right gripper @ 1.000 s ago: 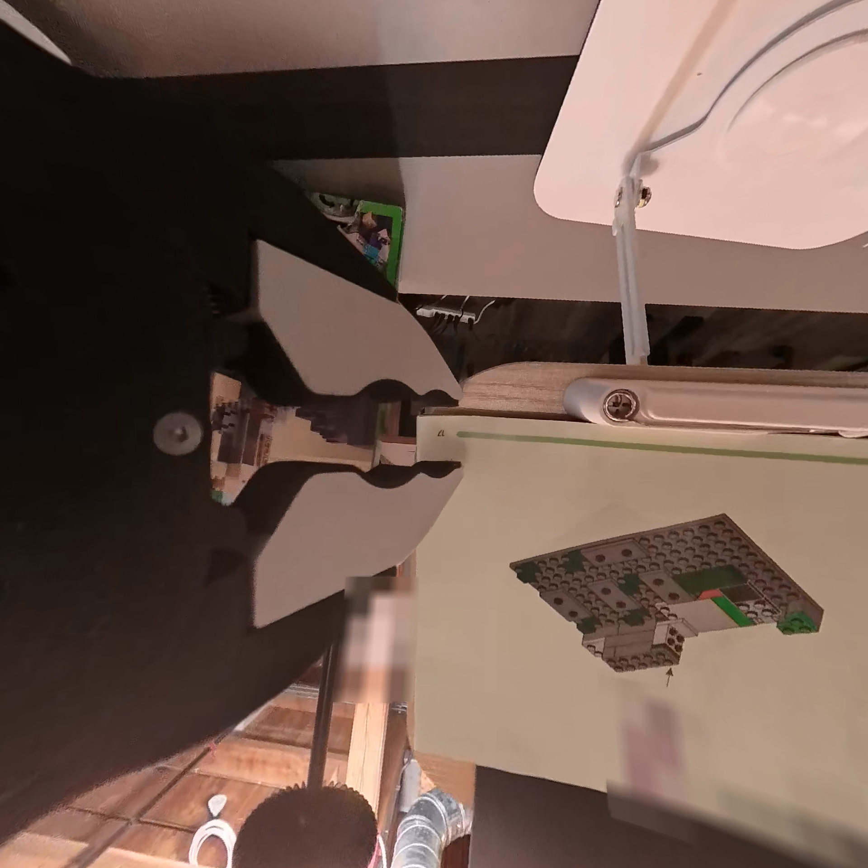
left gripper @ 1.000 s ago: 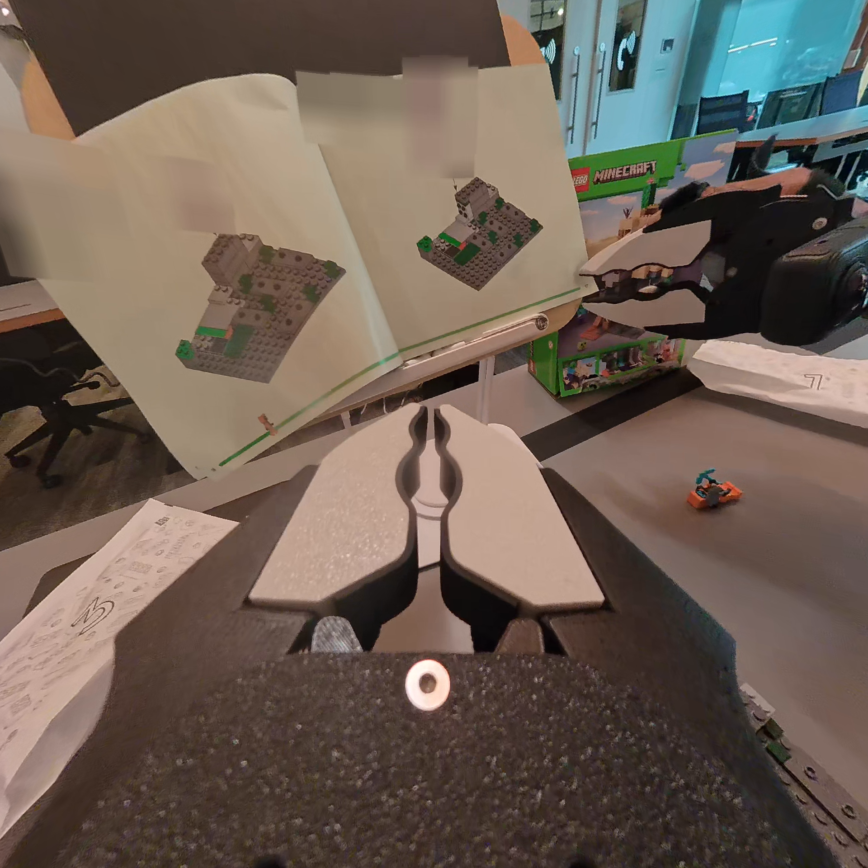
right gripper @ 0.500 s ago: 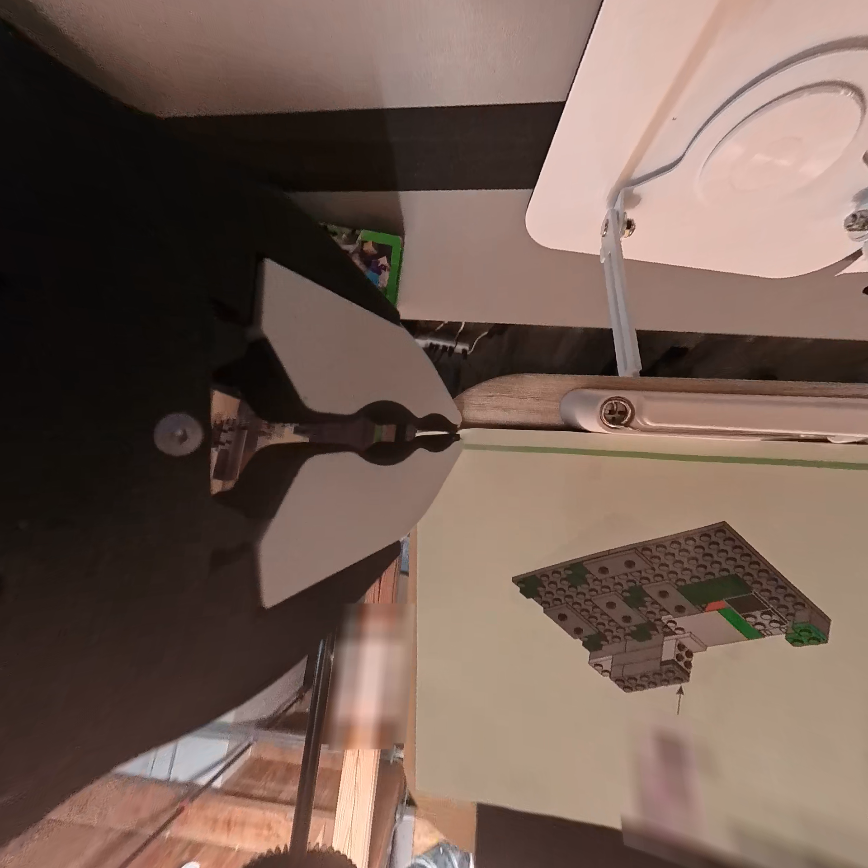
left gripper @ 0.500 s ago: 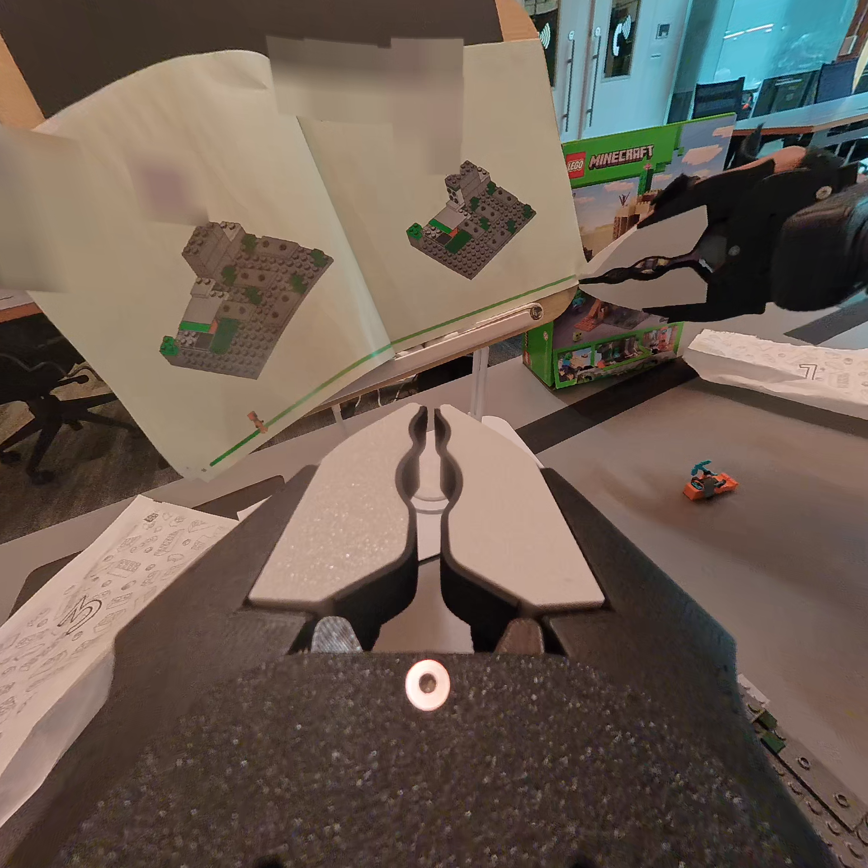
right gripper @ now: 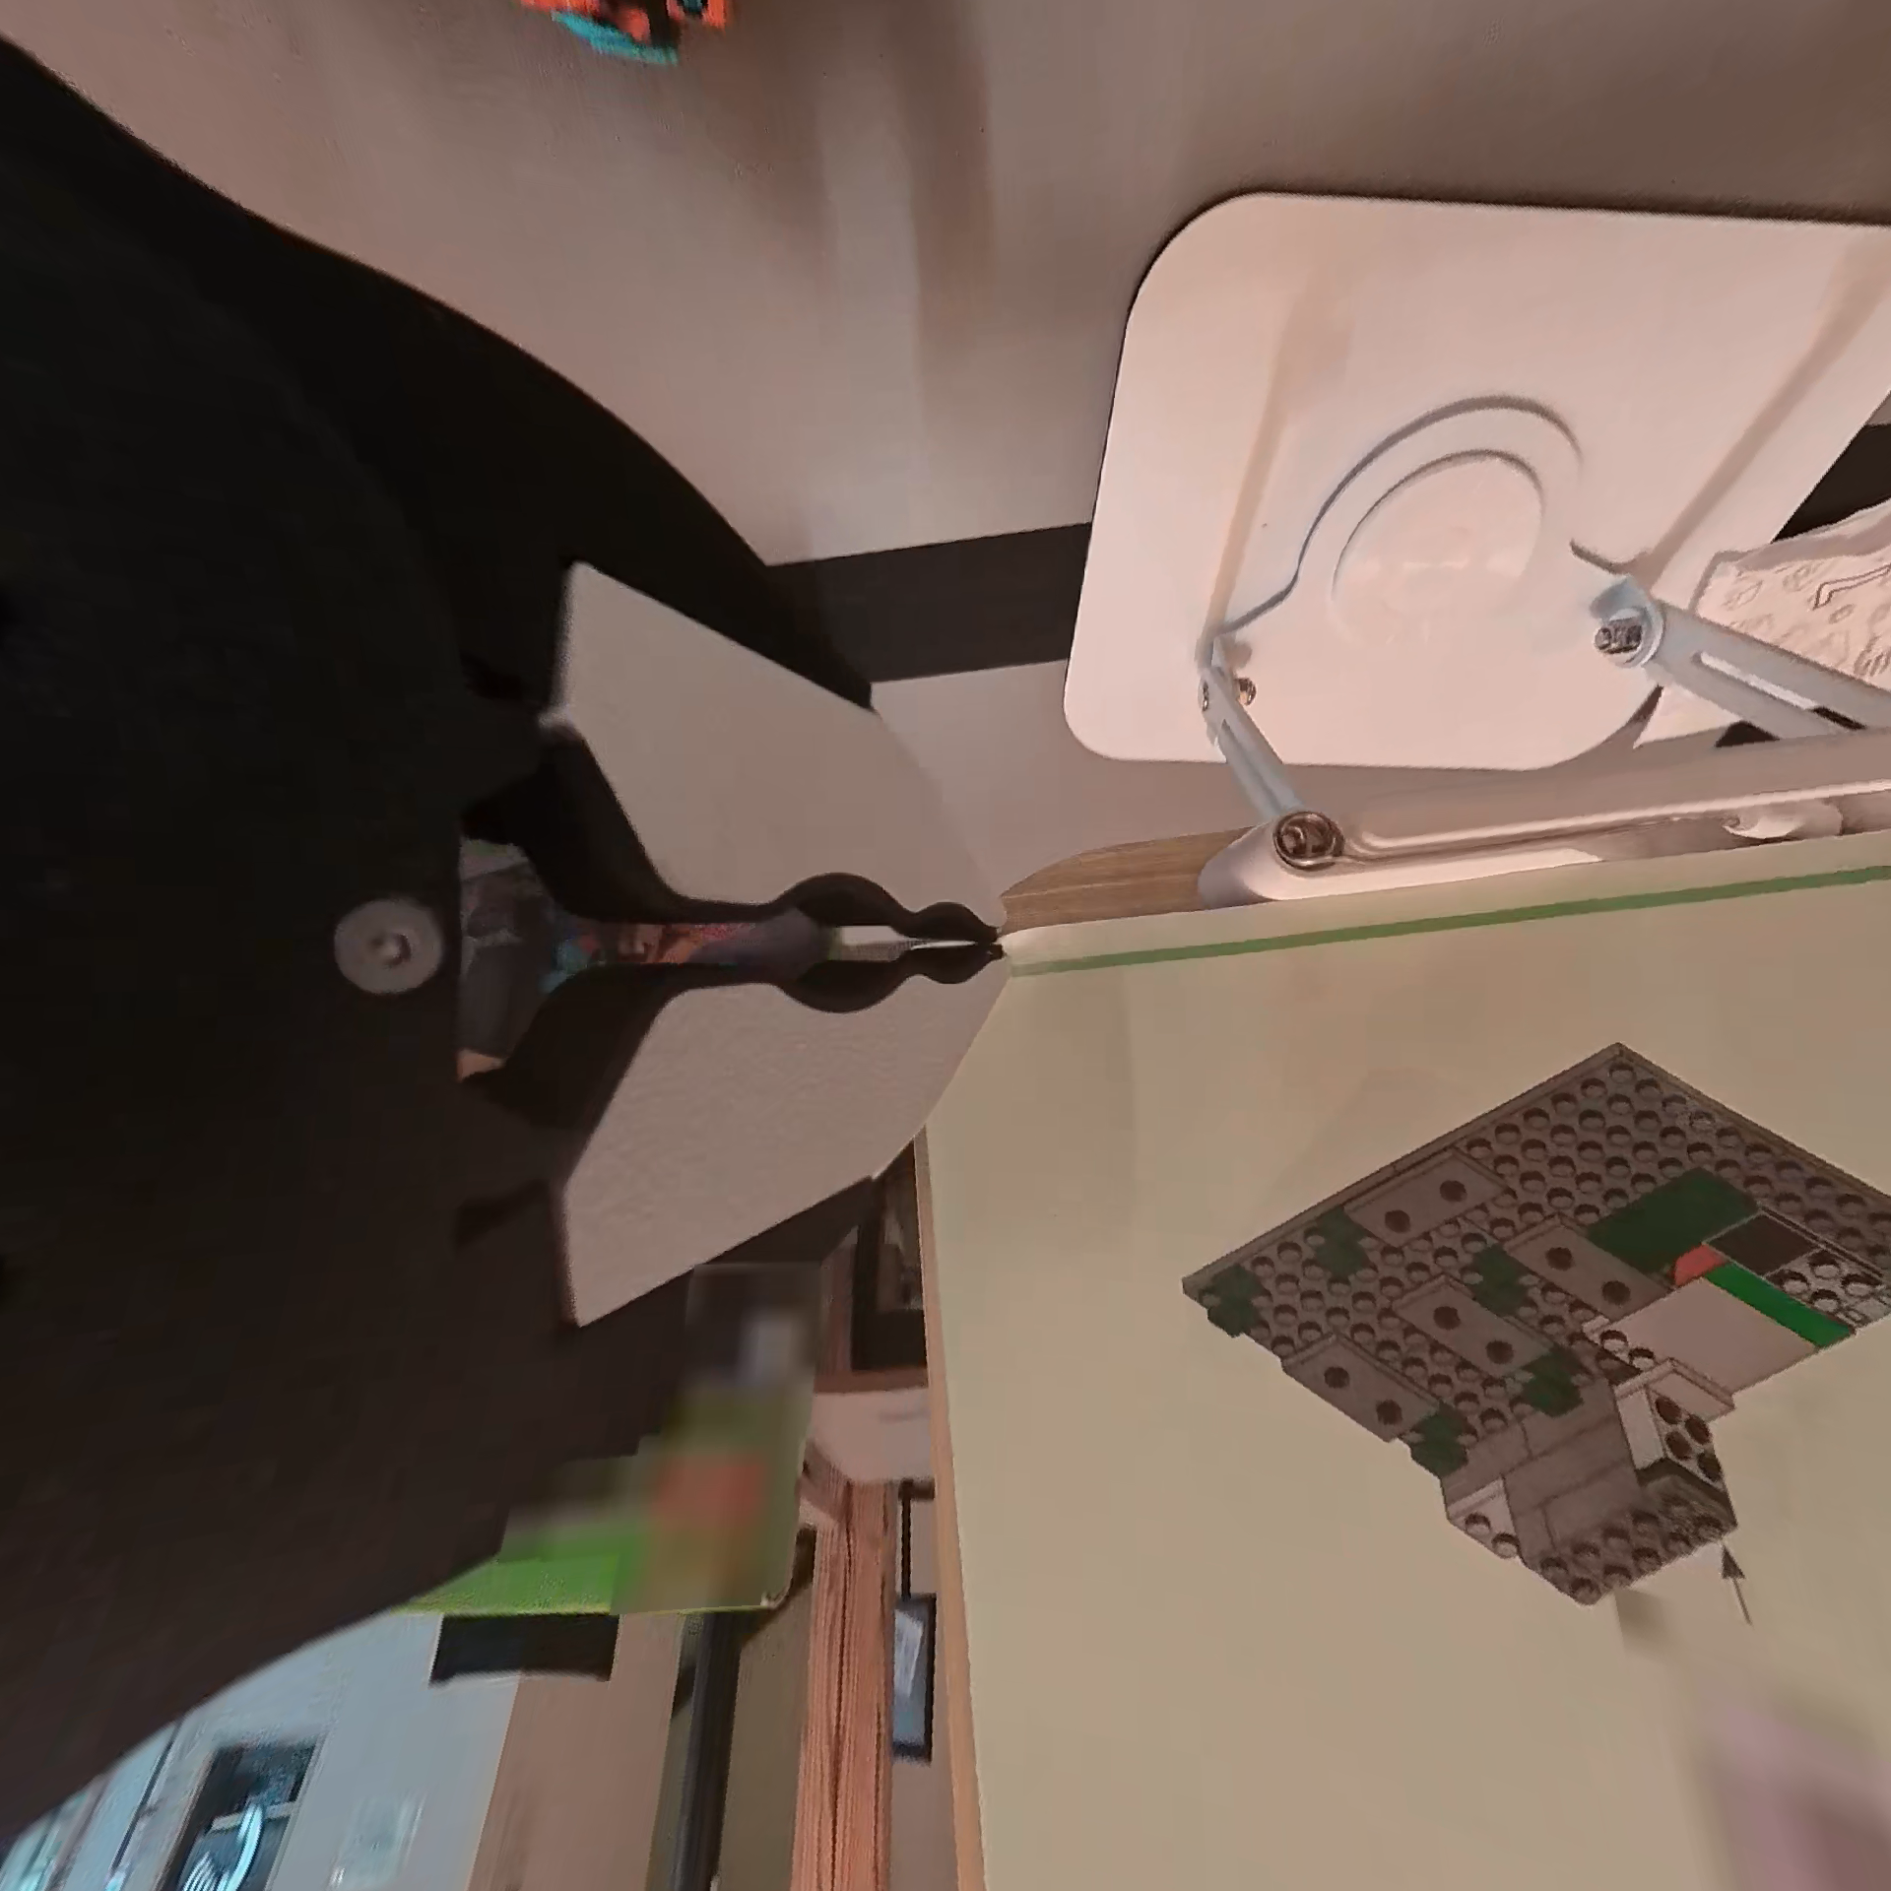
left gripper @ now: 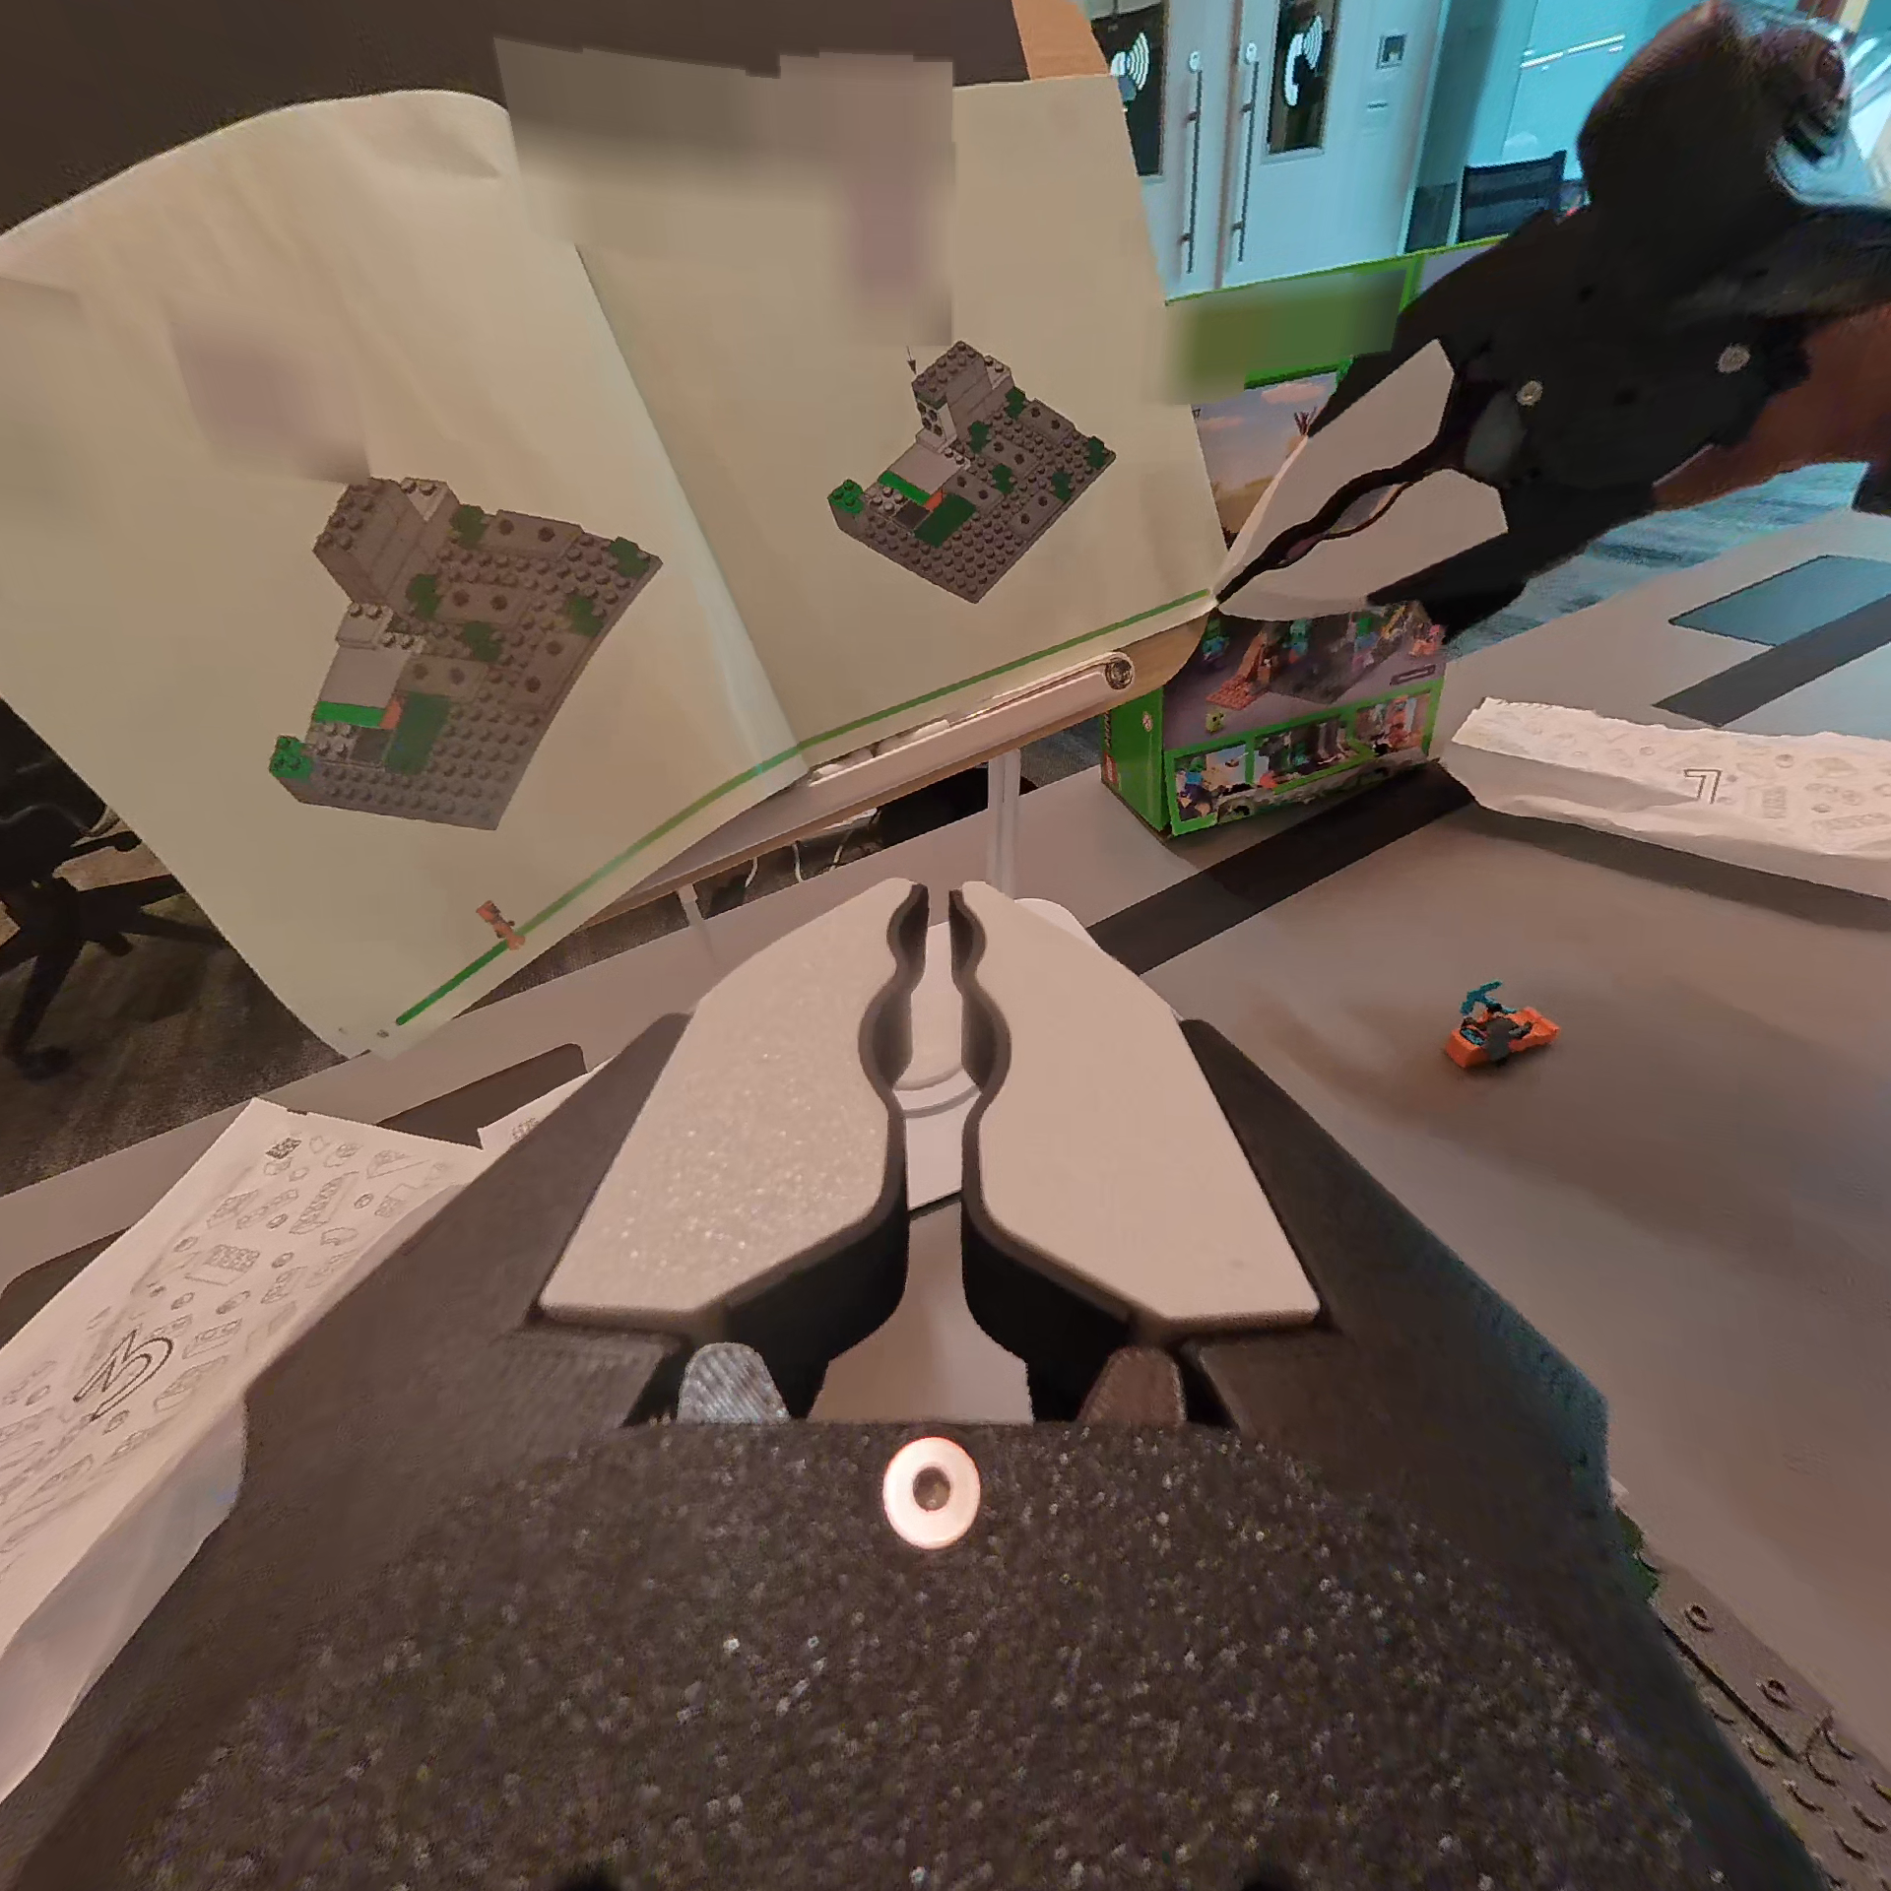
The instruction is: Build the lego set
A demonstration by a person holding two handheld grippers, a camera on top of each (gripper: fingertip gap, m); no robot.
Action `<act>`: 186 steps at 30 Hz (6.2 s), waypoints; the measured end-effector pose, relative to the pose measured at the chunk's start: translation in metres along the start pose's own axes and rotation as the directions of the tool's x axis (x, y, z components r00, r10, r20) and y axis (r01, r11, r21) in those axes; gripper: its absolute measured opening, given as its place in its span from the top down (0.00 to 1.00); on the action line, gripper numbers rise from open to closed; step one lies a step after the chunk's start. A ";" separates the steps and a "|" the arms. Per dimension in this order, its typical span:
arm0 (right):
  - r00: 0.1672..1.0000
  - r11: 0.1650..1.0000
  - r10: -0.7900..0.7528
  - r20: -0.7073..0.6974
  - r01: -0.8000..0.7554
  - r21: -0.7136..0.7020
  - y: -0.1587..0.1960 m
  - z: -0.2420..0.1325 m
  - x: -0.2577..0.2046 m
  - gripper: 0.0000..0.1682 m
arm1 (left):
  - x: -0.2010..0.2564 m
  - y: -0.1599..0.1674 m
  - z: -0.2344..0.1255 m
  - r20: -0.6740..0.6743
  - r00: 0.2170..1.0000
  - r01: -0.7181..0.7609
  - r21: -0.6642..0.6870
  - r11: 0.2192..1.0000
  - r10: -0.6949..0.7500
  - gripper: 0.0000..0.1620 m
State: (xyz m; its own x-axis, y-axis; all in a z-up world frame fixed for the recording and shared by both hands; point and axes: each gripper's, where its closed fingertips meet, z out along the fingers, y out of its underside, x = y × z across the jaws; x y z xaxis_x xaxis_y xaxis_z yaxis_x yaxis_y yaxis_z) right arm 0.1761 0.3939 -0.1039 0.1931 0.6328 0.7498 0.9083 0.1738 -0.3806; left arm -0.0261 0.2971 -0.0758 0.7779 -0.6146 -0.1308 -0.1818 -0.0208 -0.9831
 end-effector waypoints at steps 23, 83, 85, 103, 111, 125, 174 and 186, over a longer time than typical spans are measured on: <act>0.972 0.990 0.123 0.202 -0.106 -0.093 0.008 -0.002 0.004 1.00 | 0.011 -0.005 -0.002 -0.075 0.997 -0.018 0.017 1.000 0.019 0.97; 0.997 0.997 -0.068 -0.033 0.067 -0.037 -0.002 -0.004 0.001 1.00 | 0.015 0.001 0.002 -0.108 0.994 0.003 -0.010 1.000 -0.004 0.96; 0.994 0.995 -0.095 -0.044 0.094 -0.035 -0.002 -0.004 -0.002 0.95 | 0.014 0.001 0.002 -0.109 0.994 0.007 -0.010 1.000 -0.008 0.96; 0.939 0.960 -0.277 -0.204 0.262 -0.098 0.005 0.004 -0.004 1.00 | 0.016 0.005 0.005 -0.116 0.993 0.004 -0.026 1.000 -0.007 0.96; 0.983 0.983 -0.168 -0.081 0.160 -0.093 0.007 -0.001 -0.003 1.00 | 0.018 0.006 0.005 -0.123 0.992 0.000 -0.028 1.000 -0.003 0.96; 0.913 0.947 -0.320 -0.252 0.297 -0.124 0.000 0.004 -0.002 0.92 | 0.017 0.004 0.004 -0.124 0.992 0.000 -0.026 1.000 -0.003 0.96; 0.988 0.989 -0.134 -0.072 0.138 0.057 -0.064 -0.045 0.009 1.00 | 0.059 -0.018 0.086 -0.194 0.936 -0.299 0.002 0.954 0.293 0.85; 0.961 0.990 -0.124 -0.247 0.137 0.040 0.003 -0.025 0.001 0.90 | 0.082 -0.020 0.149 -0.210 0.853 -0.496 -0.045 0.867 0.477 0.86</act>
State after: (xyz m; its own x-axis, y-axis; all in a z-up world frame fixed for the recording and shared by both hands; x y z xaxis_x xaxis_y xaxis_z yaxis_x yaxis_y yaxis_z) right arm 0.1883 0.3757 -0.0905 0.1651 0.3999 0.9015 0.9108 0.2889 -0.2950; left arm 0.1309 0.3651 -0.0855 0.4503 -0.7002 -0.5541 -0.5707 0.2515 -0.7817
